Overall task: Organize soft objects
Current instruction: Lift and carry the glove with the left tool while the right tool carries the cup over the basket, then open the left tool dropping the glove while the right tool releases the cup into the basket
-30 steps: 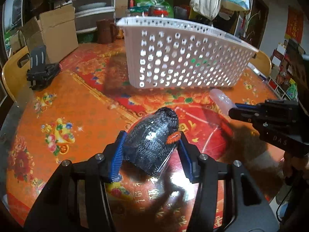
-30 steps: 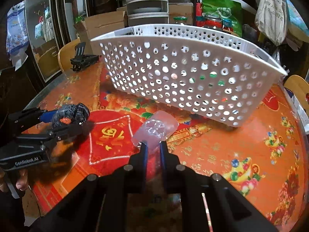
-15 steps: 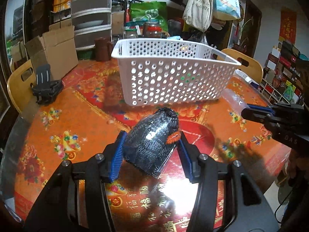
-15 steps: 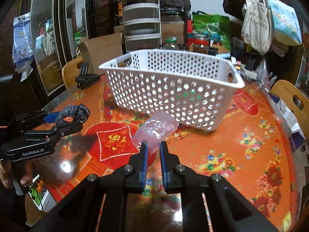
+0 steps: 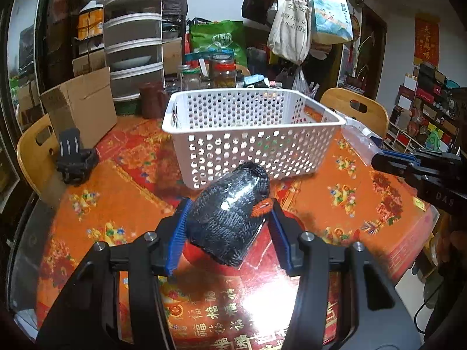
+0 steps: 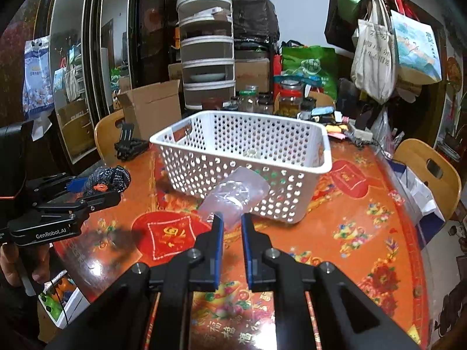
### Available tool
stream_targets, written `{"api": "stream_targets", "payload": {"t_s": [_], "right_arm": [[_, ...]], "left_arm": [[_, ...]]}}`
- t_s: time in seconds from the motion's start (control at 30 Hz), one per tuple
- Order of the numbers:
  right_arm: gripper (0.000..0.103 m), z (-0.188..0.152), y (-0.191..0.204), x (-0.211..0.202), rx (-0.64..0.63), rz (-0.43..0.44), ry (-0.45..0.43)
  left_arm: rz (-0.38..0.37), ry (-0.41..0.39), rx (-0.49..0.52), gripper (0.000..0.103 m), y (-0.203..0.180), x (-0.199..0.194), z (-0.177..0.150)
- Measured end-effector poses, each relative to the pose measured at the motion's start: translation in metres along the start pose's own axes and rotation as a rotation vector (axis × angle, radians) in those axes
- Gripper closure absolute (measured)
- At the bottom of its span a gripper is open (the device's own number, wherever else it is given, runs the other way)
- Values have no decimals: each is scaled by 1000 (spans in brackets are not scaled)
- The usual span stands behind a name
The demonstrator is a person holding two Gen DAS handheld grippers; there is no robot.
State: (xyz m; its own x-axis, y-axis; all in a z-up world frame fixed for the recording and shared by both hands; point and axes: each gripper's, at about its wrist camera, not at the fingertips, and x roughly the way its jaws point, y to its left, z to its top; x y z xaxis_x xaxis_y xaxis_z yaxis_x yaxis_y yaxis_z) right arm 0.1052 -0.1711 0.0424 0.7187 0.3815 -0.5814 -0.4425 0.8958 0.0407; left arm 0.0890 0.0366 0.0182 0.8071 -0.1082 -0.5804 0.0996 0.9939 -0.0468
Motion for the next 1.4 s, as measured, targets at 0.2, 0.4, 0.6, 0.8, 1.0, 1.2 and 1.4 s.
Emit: {"api": "stream_targets", "payload": {"t_s": [0.2, 0.4, 0.6, 0.8, 1.0, 1.2, 1.4], "right_arm": [[93, 13, -5, -9, -9, -18, -27], [93, 30, -12, -10, -10, -37, -41], [93, 57, -22, -6, -11, -58, -54], [93, 86, -32, 14, -14, -73, -33], [93, 113, -37, 57, -20, -73, 42], [93, 121, -38, 110, -25, -86, 134], [93, 119, -48, 159, -5, -91, 228]], "left_arm": [[-10, -30, 4, 54, -2, -9, 26], [-32, -40, 2, 54, 0, -5, 64], [-30, -40, -8, 54, 3, 10, 112], [-22, -10, -14, 54, 2, 37, 156], [-15, 83, -39, 54, 1, 94, 187], [16, 202, -49, 54, 5, 165, 191], [38, 328, -65, 54, 10, 225, 179]]}}
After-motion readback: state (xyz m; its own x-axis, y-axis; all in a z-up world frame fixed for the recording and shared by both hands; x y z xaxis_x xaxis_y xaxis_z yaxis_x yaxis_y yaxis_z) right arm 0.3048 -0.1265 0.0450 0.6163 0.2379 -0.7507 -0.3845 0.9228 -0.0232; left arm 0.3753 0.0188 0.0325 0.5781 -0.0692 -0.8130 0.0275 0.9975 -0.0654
